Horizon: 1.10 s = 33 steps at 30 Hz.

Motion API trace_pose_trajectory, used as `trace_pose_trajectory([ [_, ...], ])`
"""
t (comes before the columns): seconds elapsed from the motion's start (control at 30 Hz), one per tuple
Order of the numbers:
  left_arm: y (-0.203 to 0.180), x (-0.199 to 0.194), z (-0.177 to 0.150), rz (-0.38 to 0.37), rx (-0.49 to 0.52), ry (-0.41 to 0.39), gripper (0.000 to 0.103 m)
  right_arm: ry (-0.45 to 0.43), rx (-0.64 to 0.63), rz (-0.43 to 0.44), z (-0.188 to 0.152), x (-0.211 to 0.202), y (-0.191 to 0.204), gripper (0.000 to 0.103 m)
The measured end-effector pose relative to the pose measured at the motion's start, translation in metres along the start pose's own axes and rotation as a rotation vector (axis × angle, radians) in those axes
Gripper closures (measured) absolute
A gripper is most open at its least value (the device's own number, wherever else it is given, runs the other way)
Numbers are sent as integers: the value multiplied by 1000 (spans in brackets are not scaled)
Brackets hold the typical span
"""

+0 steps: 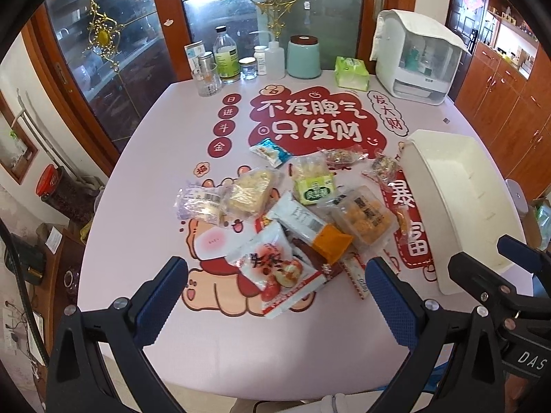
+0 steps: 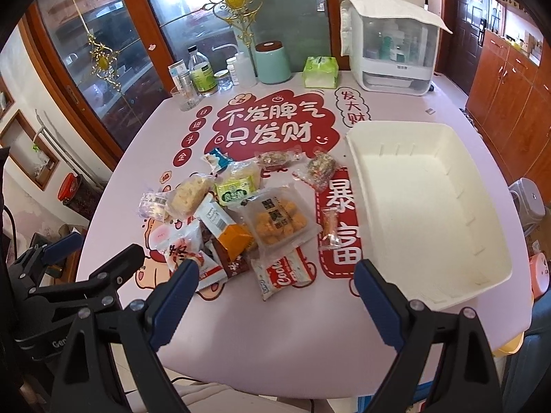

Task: Organize snacks
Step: 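Move both tools toward the snack pile, then grasp the clear printed bag with left tool while right tool grasps red-and-white bag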

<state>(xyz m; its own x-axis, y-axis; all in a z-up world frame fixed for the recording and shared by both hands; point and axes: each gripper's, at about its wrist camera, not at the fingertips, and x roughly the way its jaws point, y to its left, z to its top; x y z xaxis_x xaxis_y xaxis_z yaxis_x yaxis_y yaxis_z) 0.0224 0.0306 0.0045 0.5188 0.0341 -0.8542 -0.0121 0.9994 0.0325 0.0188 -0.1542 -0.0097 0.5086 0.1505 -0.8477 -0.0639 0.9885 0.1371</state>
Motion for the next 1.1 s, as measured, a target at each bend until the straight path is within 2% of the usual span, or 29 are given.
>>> trace_pose_trajectory([
  [0.27, 47, 4, 10, -6, -5, 4, 1, 8, -8, 1, 9, 10, 42, 11],
  [0.57, 107, 23, 20, -48, -14, 37, 1, 53, -4, 3, 13, 33, 93, 11],
  [0.7, 136, 44, 26, -53, -18, 70, 1, 109, 0, 16, 13, 52, 111, 11],
  [0.93, 169, 100, 34, -40, 87, 140, 1, 175, -7, 23, 10, 99, 129, 11],
  [1.1, 180, 147, 45, -100, 168, 155, 1, 254, -91, 29, 0, 150, 141, 11],
])
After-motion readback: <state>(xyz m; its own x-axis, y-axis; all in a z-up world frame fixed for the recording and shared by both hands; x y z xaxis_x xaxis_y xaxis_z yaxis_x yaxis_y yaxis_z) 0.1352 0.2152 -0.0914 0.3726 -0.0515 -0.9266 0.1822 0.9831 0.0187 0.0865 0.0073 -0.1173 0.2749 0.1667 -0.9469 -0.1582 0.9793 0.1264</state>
